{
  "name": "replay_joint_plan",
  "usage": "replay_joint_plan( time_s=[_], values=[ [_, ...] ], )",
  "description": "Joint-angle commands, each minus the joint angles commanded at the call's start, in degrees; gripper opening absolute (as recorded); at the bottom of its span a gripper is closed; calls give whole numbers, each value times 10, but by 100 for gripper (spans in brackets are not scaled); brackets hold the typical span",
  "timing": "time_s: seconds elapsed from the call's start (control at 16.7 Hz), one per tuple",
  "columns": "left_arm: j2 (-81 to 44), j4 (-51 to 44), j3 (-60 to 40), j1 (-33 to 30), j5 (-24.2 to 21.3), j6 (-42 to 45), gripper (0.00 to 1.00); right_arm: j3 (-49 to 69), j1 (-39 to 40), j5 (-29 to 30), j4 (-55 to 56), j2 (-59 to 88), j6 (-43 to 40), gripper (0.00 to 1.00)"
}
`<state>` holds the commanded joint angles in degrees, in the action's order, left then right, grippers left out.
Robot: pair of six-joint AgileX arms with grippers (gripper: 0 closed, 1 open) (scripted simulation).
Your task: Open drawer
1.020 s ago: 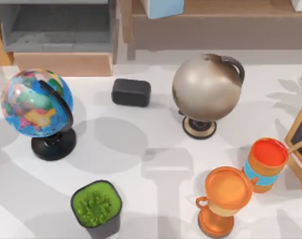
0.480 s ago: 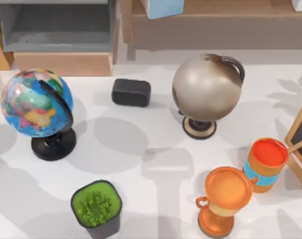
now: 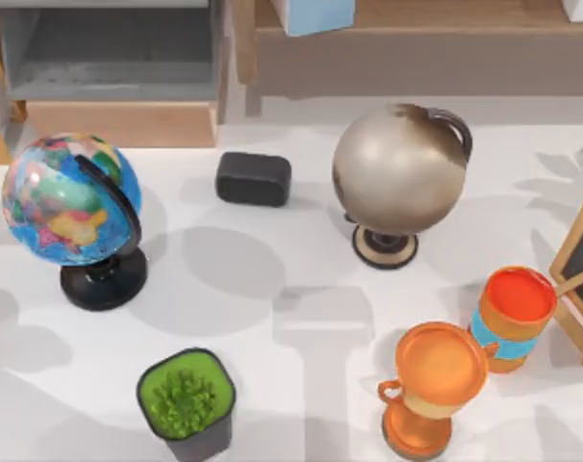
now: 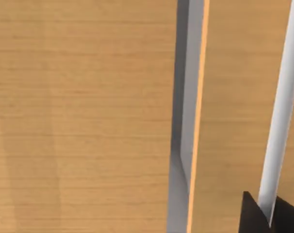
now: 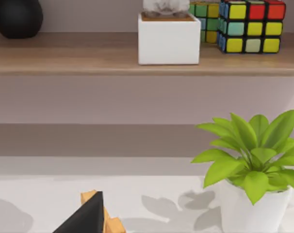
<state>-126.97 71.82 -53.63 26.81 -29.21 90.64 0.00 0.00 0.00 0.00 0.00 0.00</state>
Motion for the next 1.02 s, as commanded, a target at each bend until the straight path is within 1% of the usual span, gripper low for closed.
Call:
replay_joint_plan(
  time_s=[0.24,0.66,1.02],
  values=[
    [2,4,7,5,-1,1,0,0,0,0,0,0,0,100],
    [54,70,131,50,-48,3,0,0,0,0,0,0,0,100],
    [60,79,144,57,-56,4,0,0,0,0,0,0,0,100]
  ],
)
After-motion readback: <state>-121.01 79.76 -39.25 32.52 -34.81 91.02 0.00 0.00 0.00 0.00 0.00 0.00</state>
